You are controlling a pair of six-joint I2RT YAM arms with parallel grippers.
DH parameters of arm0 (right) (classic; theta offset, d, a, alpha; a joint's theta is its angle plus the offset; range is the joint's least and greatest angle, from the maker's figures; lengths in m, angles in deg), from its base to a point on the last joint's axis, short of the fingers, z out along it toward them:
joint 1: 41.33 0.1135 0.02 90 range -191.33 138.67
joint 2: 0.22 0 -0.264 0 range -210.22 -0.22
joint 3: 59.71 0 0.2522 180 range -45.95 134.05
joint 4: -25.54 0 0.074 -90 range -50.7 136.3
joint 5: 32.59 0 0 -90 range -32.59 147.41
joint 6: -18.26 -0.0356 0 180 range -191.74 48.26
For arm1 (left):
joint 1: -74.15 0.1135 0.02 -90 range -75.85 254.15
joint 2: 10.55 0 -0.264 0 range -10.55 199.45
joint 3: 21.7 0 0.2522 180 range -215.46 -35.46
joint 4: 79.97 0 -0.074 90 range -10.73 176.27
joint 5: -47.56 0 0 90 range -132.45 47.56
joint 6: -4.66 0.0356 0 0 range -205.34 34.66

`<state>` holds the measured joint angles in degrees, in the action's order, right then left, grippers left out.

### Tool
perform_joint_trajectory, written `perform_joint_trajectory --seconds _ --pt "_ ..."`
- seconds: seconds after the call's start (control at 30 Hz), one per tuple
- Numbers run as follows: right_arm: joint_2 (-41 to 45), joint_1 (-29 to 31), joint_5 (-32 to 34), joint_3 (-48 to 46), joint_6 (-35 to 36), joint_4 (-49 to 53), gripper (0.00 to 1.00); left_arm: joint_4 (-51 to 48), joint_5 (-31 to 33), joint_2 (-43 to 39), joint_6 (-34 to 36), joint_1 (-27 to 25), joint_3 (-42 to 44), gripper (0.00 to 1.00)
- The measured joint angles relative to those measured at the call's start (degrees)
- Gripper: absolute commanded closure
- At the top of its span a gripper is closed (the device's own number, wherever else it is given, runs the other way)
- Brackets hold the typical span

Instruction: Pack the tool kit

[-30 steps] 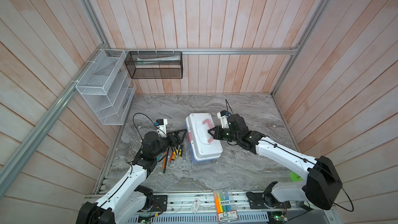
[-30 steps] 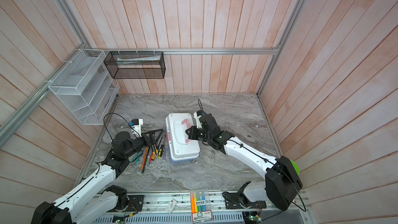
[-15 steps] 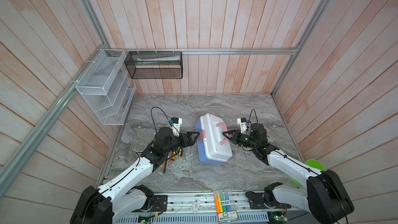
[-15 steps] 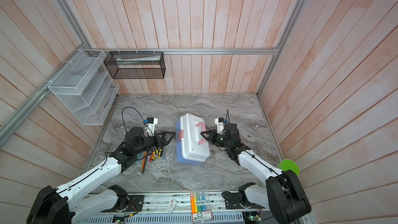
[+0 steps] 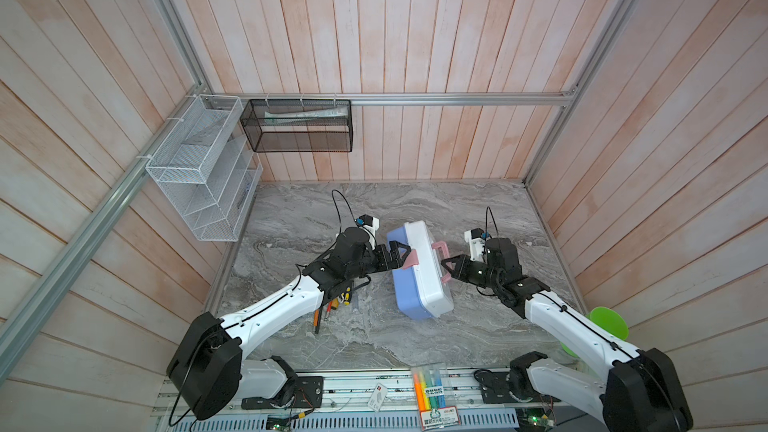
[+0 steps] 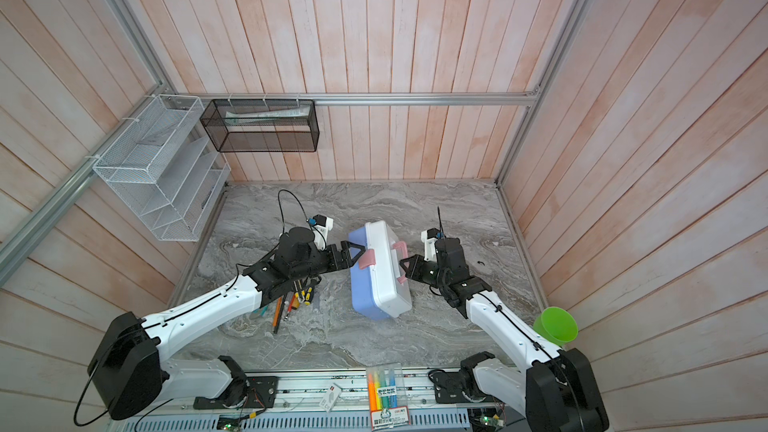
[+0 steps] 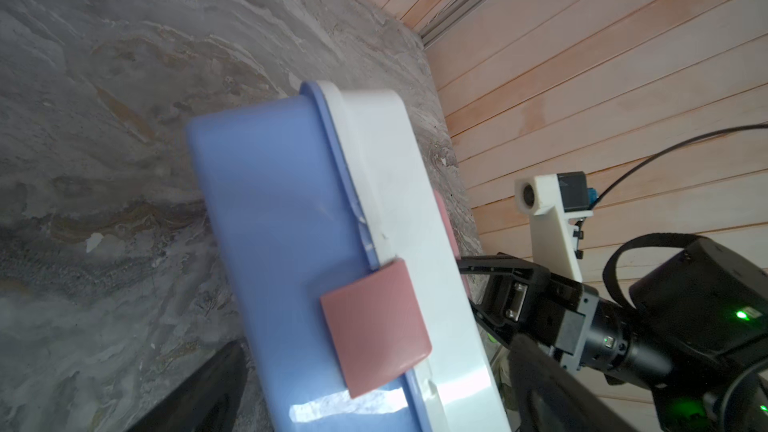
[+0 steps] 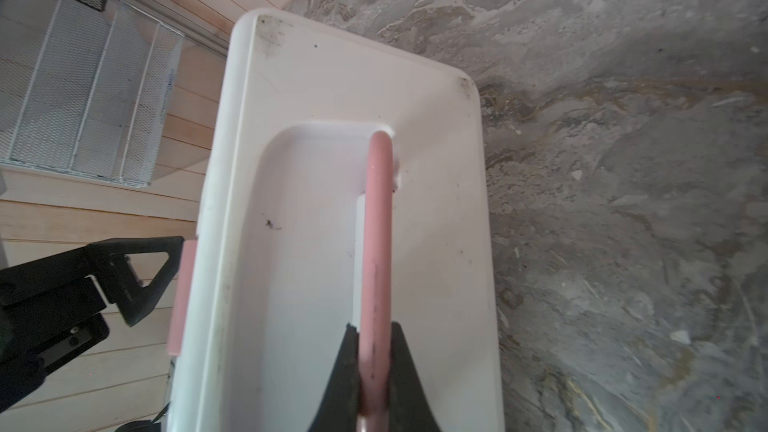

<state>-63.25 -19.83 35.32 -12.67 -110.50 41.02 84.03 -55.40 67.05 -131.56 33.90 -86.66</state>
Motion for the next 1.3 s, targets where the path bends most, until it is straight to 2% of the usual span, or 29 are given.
perform_joint_trajectory --seconds 0.33,0.67,1.3 --pt "0.46 0.17 4.15 1.22 3.61 4.85 1.00 -9.11 1.11 3.34 -2.16 -2.80 -10.54 0.00" --pt "0.46 0.76 5.42 1.70 4.13 5.70 1.00 -13.60 0.70 7.52 -3.15 -3.45 -13.75 0.00" --pt "0.46 1.57 6.67 1.70 4.09 5.66 1.00 -11.82 -2.45 10.88 -3.41 -3.61 -14.64 0.00"
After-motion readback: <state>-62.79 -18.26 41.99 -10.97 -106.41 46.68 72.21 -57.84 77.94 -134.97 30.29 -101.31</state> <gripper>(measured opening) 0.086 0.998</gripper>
